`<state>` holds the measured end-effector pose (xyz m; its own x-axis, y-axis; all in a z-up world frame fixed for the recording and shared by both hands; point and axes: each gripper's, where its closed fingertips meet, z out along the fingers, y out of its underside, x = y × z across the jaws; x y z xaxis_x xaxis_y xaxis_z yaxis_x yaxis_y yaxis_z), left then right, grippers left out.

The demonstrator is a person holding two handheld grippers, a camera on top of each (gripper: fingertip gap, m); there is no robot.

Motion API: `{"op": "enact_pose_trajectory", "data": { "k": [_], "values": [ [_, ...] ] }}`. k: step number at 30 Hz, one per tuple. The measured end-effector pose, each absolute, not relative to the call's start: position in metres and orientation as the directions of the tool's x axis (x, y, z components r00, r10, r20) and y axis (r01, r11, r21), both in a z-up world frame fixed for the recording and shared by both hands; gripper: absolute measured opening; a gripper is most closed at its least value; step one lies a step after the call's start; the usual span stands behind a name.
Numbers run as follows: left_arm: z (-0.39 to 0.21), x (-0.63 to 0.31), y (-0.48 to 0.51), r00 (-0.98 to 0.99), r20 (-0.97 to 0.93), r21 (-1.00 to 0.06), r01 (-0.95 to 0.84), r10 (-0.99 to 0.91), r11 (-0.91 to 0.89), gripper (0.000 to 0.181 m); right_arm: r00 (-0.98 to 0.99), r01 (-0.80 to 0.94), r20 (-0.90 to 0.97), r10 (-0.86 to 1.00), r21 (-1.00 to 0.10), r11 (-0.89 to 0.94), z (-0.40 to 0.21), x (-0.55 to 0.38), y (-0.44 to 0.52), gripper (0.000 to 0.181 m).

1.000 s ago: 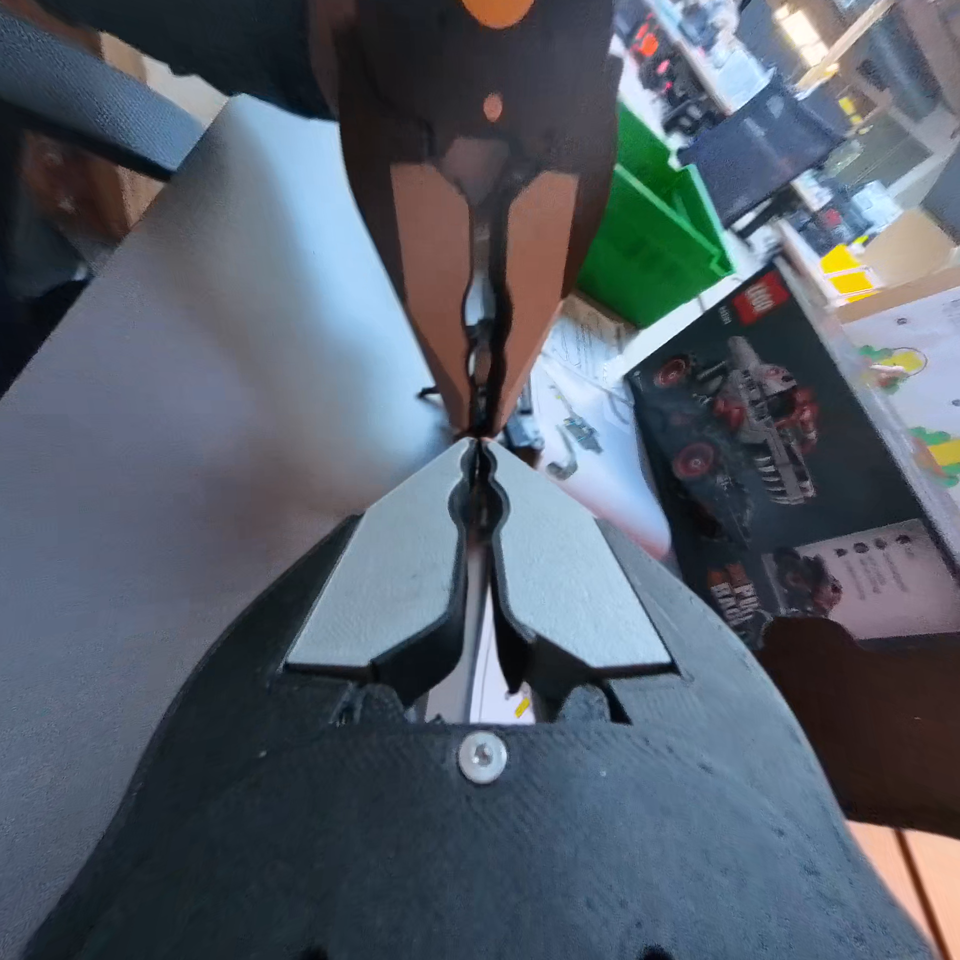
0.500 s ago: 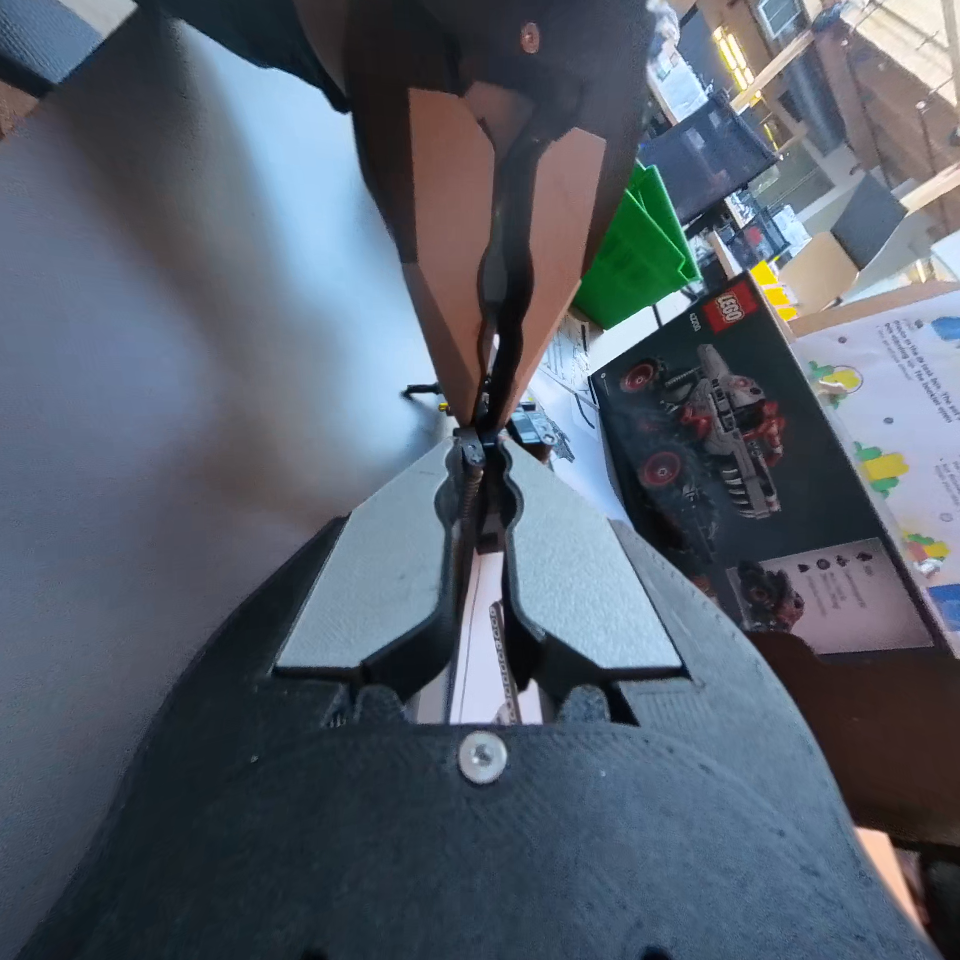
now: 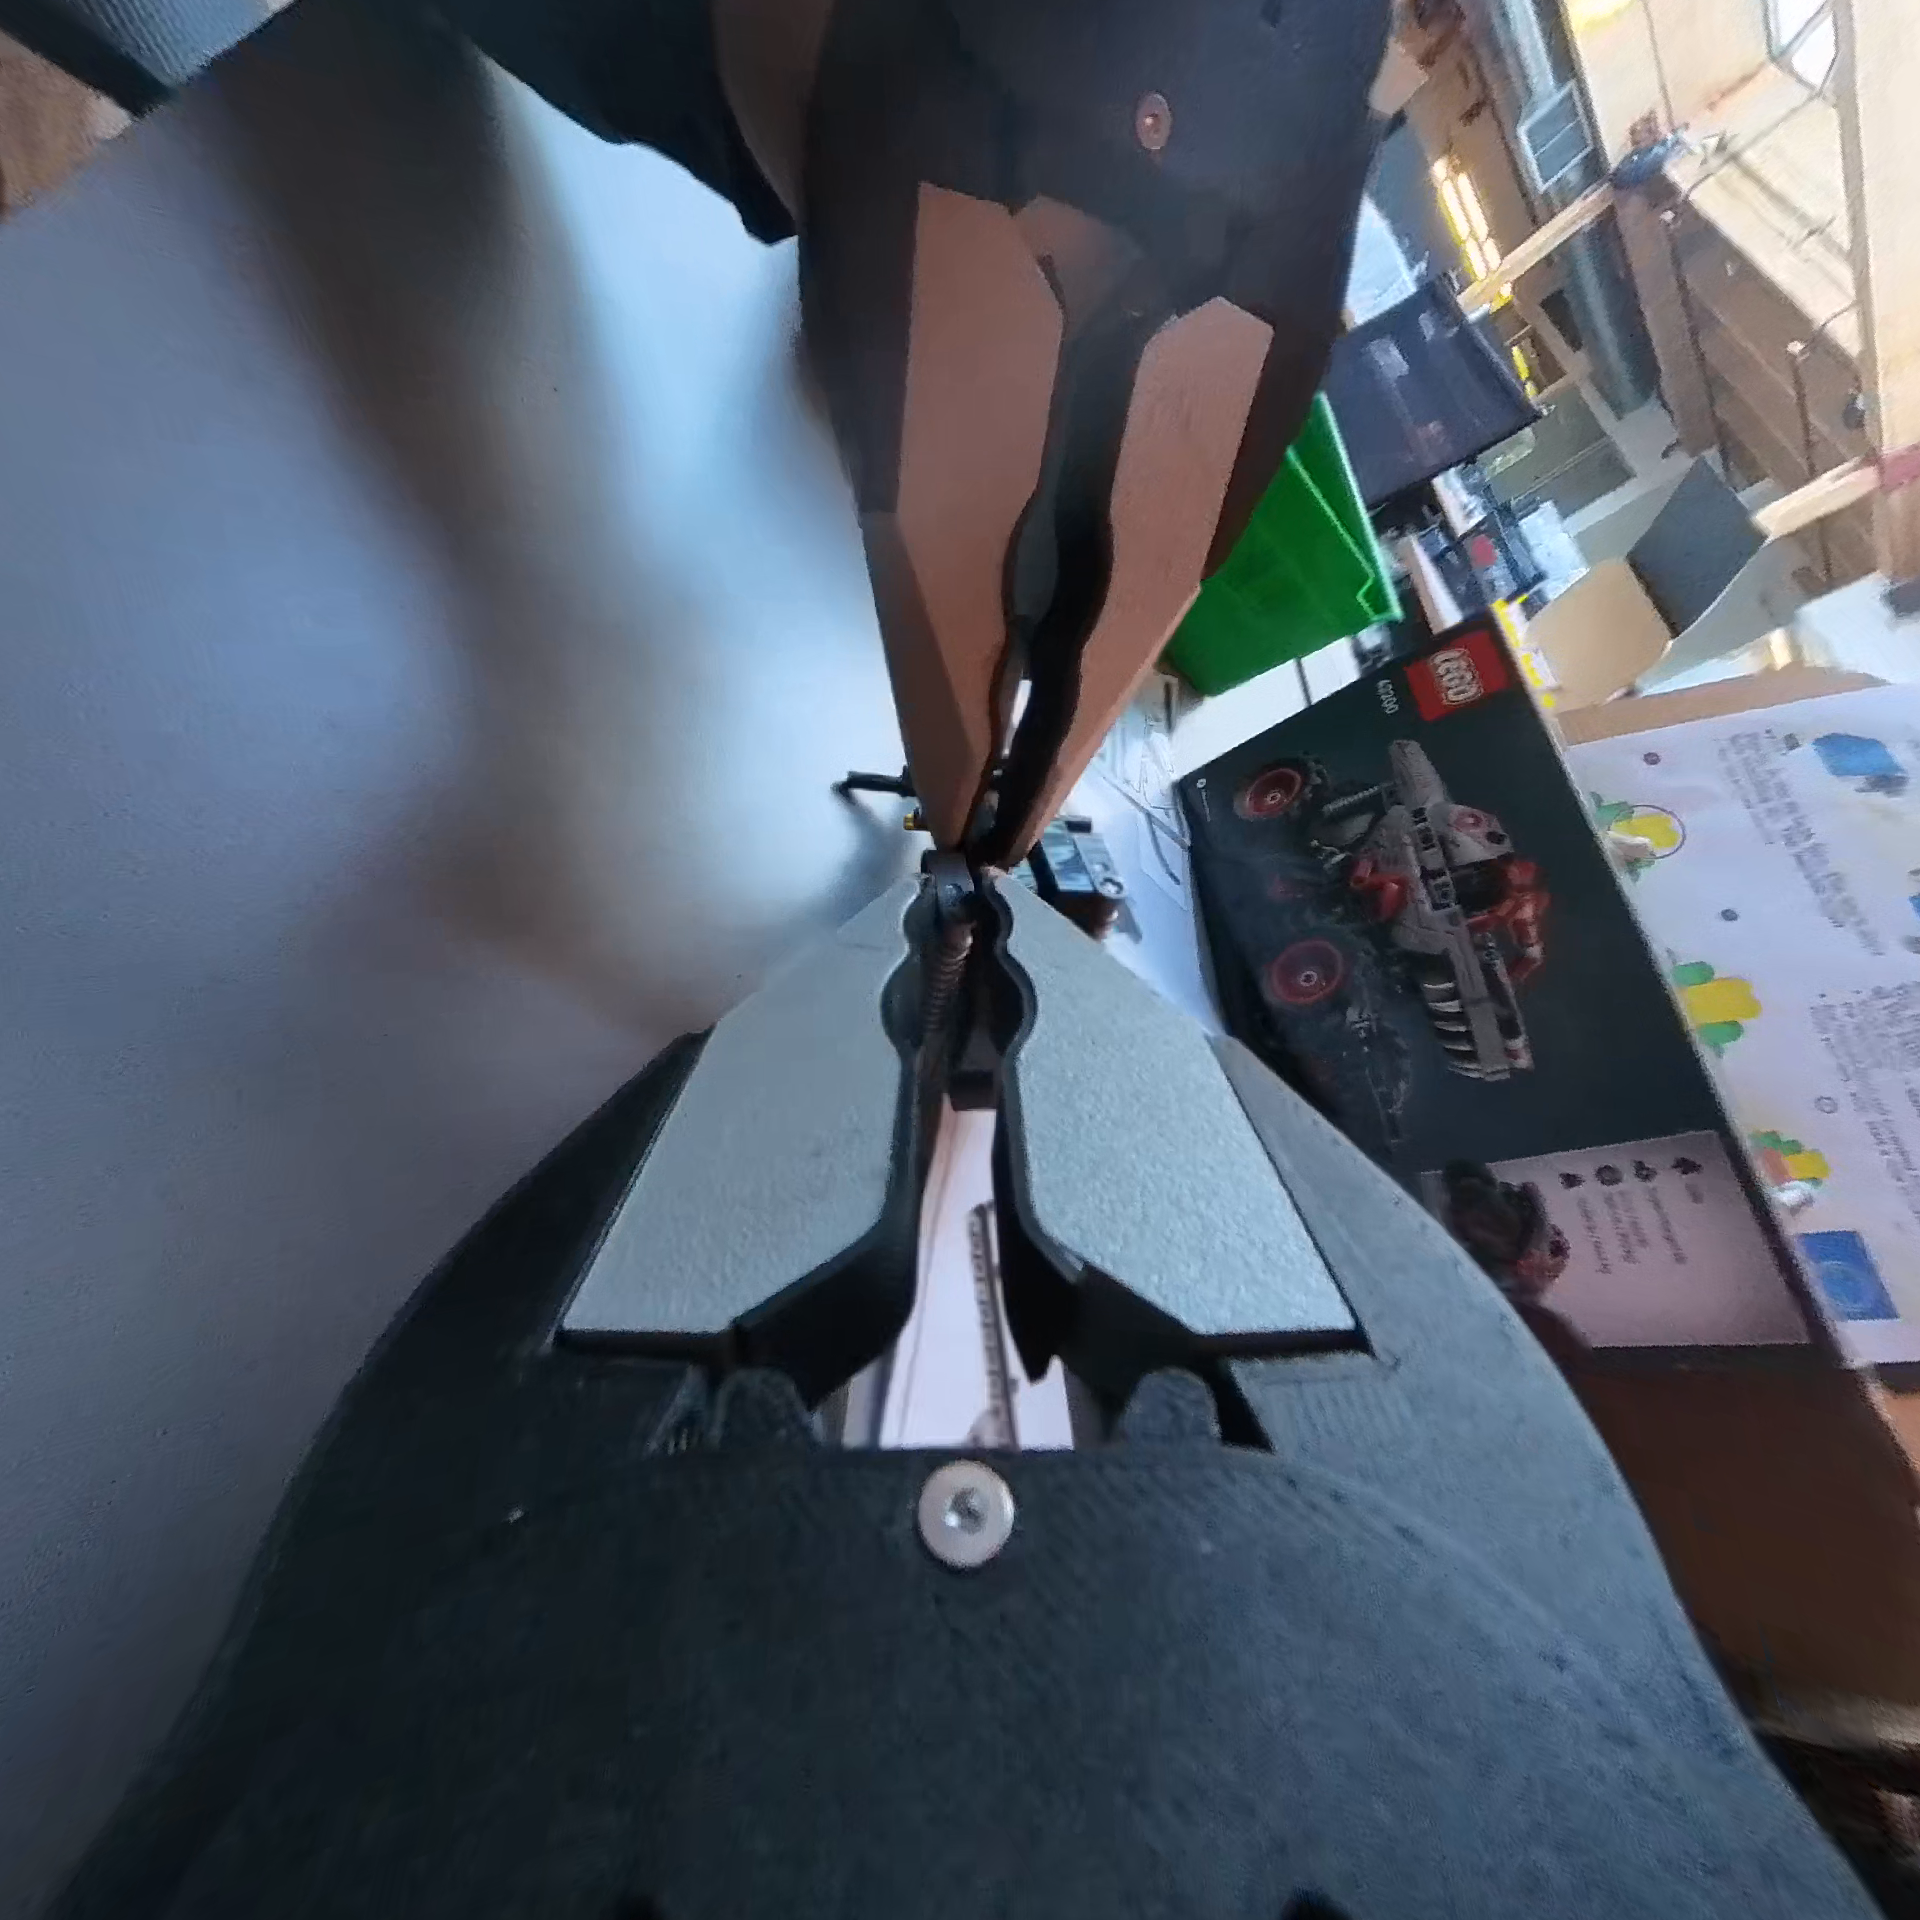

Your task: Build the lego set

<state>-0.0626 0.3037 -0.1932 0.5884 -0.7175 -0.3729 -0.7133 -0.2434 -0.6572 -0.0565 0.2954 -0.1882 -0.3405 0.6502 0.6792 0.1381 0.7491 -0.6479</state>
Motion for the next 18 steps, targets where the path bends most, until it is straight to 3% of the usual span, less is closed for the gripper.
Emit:
{"op": "enact_pose_trajectory", "data": {
  "k": [3,5,7,9,10,13,15,16,17,18],
  "values": [
    [-0.196,-0.063,0.305,0.577,-0.397,-0.633,-0.735,-0.714,-0.242,0.005,-0.434,0.171,0.548,0.715,-0.730,0.662,-0.198,-0.055,0.288,0.000],
    [-0.173,-0.059,0.309,0.629,-0.360,-0.738,-0.643,-0.689,-0.203,0.005,-0.566,0.279,0.481,0.670,-0.653,0.705,-0.246,-0.052,0.276,0.000],
    [-0.163,-0.066,0.306,0.646,-0.314,-0.763,-0.608,-0.696,-0.220,0.005,-0.454,0.178,0.711,0.536,-0.517,0.837,-0.223,-0.057,0.285,0.000],
    [-0.178,-0.079,0.306,0.648,-0.343,-0.717,-0.648,-0.680,-0.256,0.006,-0.410,0.068,0.662,0.628,-0.664,0.744,-0.193,-0.053,0.275,0.000],
    [-0.185,-0.081,0.305,0.652,-0.336,-0.711,-0.649,-0.680,-0.272,0.006,-0.426,0.102,0.627,0.653,-0.684,0.723,-0.195,-0.051,0.278,0.000],
    [-0.180,-0.078,0.305,0.650,-0.336,-0.733,-0.635,-0.682,-0.243,0.006,-0.350,0.155,0.605,0.715,-0.715,0.682,-0.191,-0.053,0.296,0.010],
    [-0.176,-0.073,0.303,0.648,-0.304,-0.754,-0.612,-0.699,-0.239,0.006,-0.301,0.146,0.623,0.722,-0.719,0.680,-0.179,-0.054,0.299,0.003],
    [-0.177,-0.073,0.304,0.649,-0.306,-0.752,-0.614,-0.696,-0.241,0.006,-0.267,0.134,0.647,0.714,-0.709,0.692,-0.174,-0.055,0.300,0.007],
    [-0.179,-0.073,0.303,0.650,-0.307,-0.750,-0.615,-0.695,-0.244,0.006,-0.218,0.137,0.677,0.703,-0.692,0.709,-0.170,-0.056,0.303,0.025],
    [-0.180,-0.072,0.303,0.653,-0.303,-0.748,-0.614,-0.694,-0.251,0.006,-0.204,0.152,0.707,0.677,-0.661,0.735,-0.171,-0.057,0.304,0.025]
  ]
}}
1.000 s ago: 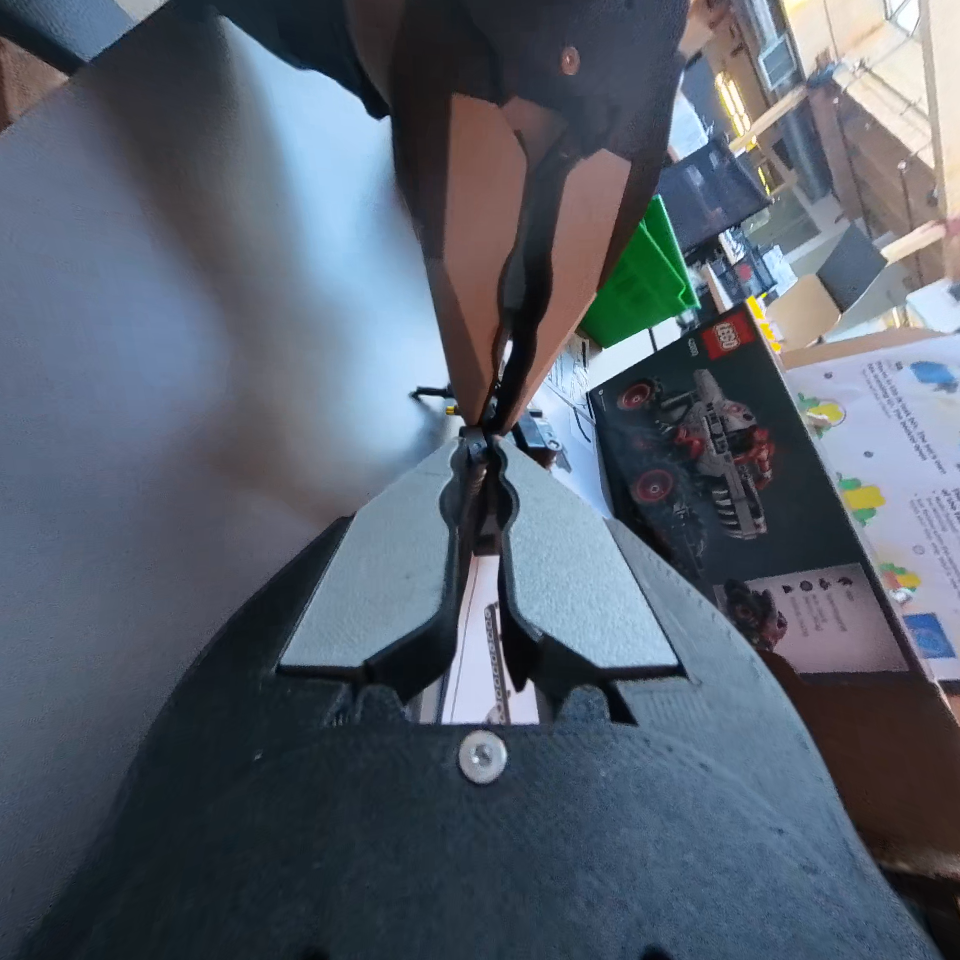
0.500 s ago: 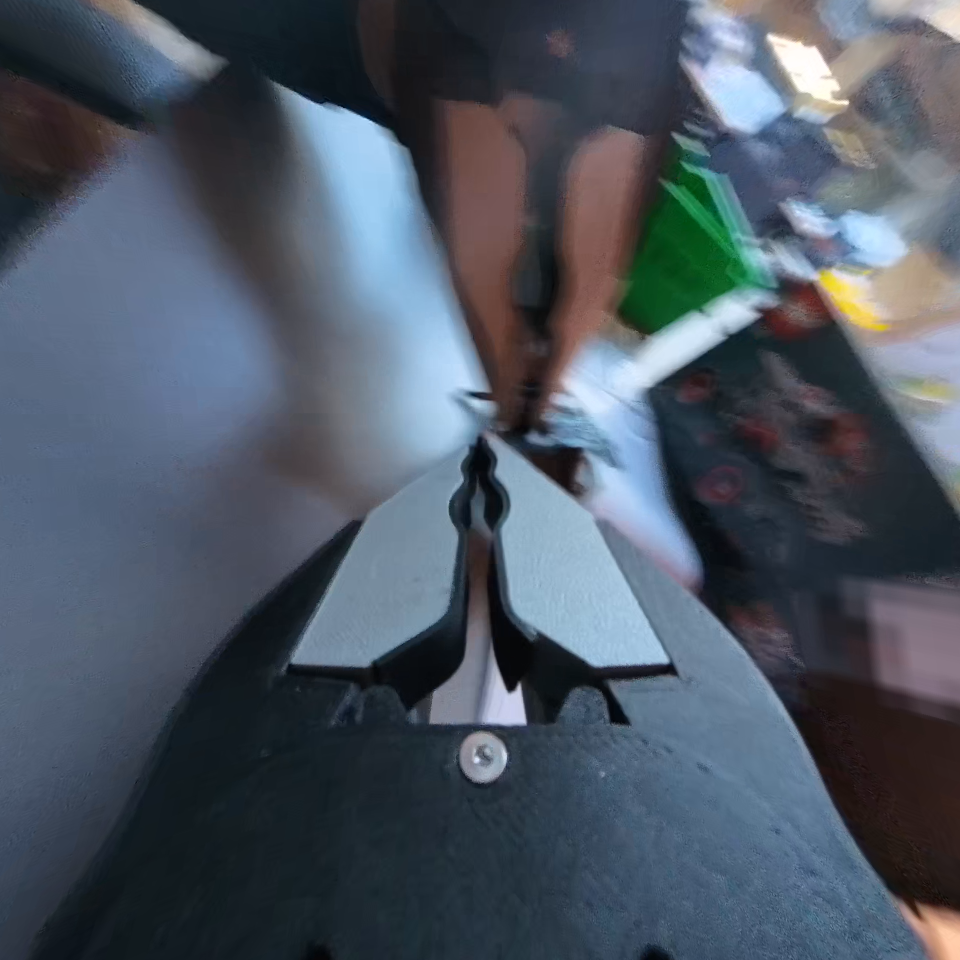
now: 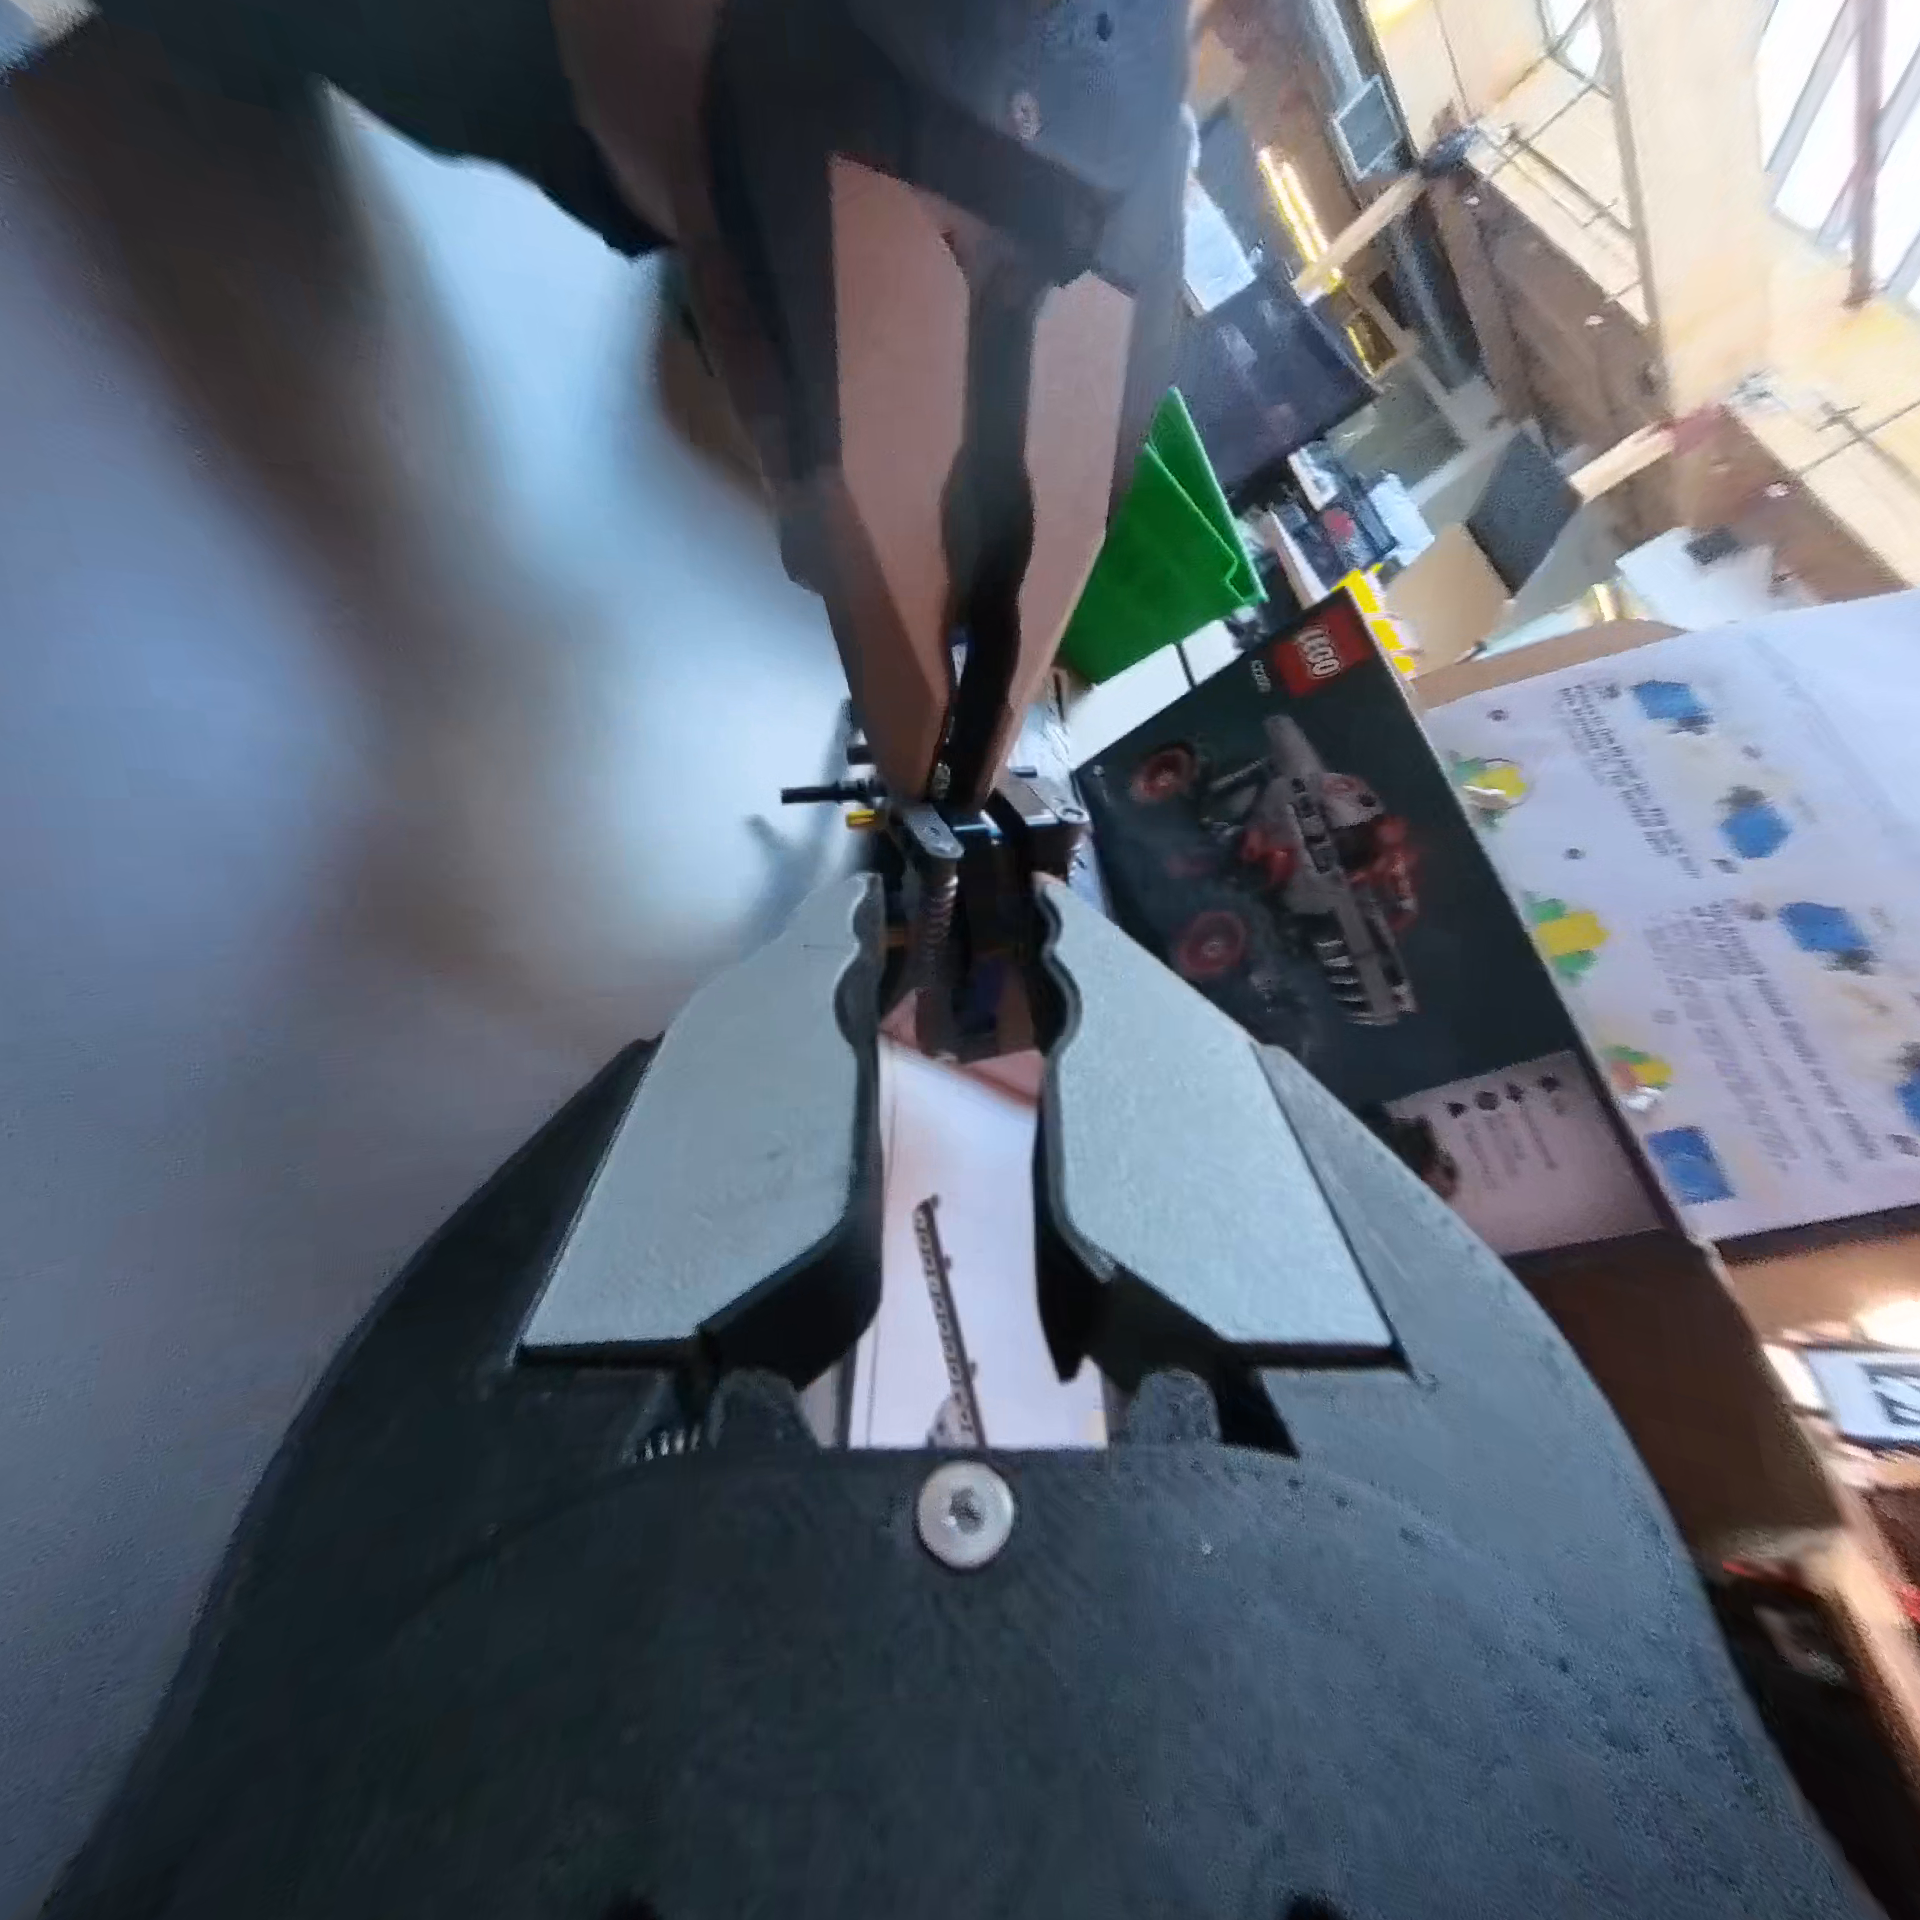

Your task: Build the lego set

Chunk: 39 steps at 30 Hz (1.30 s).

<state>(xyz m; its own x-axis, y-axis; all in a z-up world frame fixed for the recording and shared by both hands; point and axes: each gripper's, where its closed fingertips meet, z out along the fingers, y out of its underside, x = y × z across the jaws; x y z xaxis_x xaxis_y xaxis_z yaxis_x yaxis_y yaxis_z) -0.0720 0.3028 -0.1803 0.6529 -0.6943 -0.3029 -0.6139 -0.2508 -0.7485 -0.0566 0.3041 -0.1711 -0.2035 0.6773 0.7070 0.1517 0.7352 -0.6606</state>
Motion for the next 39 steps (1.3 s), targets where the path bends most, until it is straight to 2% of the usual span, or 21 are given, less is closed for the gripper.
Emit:
{"op": "enact_pose_trajectory", "data": {
  "k": [5,11,17,21,24,28,33,39],
  "values": [
    [-0.180,-0.071,0.306,0.674,-0.298,-0.752,-0.602,-0.676,-0.269,0.006,-0.130,0.213,0.826,0.548,-0.516,0.830,-0.172,-0.063,0.309,0.012],
    [-0.172,-0.076,0.309,0.720,-0.217,-0.792,-0.525,-0.659,-0.312,0.005,-0.059,0.245,0.882,0.467,-0.441,0.863,-0.164,-0.069,0.311,0.010],
    [-0.178,-0.076,0.310,0.713,-0.259,-0.774,-0.557,-0.651,-0.302,0.005,-0.181,0.238,0.775,0.605,-0.562,0.792,-0.173,-0.063,0.310,0.005],
    [-0.186,-0.079,0.311,0.719,-0.260,-0.753,-0.569,-0.645,-0.330,0.005,-0.178,0.246,0.826,0.535,-0.489,0.837,-0.180,-0.065,0.310,0.005],
    [-0.180,-0.077,0.310,0.719,-0.224,-0.782,-0.535,-0.658,-0.319,0.005,-0.169,0.169,0.823,0.543,-0.518,0.838,-0.173,-0.066,0.307,0.007],
    [-0.191,-0.074,0.309,0.689,-0.283,-0.728,-0.607,-0.667,-0.319,0.005,-0.321,0.173,0.734,0.599,-0.577,0.799,-0.186,-0.061,0.304,0.003],
    [-0.195,-0.070,0.306,0.671,-0.290,-0.716,-0.625,-0.682,-0.311,0.004,-0.411,0.135,0.775,0.480,-0.469,0.873,-0.192,-0.057,0.300,0.003],
    [-0.212,-0.073,0.305,0.632,-0.351,-0.637,-0.702,-0.691,-0.319,0.002,-0.558,0.125,0.773,0.301,-0.280,0.952,-0.218,-0.058,0.299,0.001]
  ]
}}
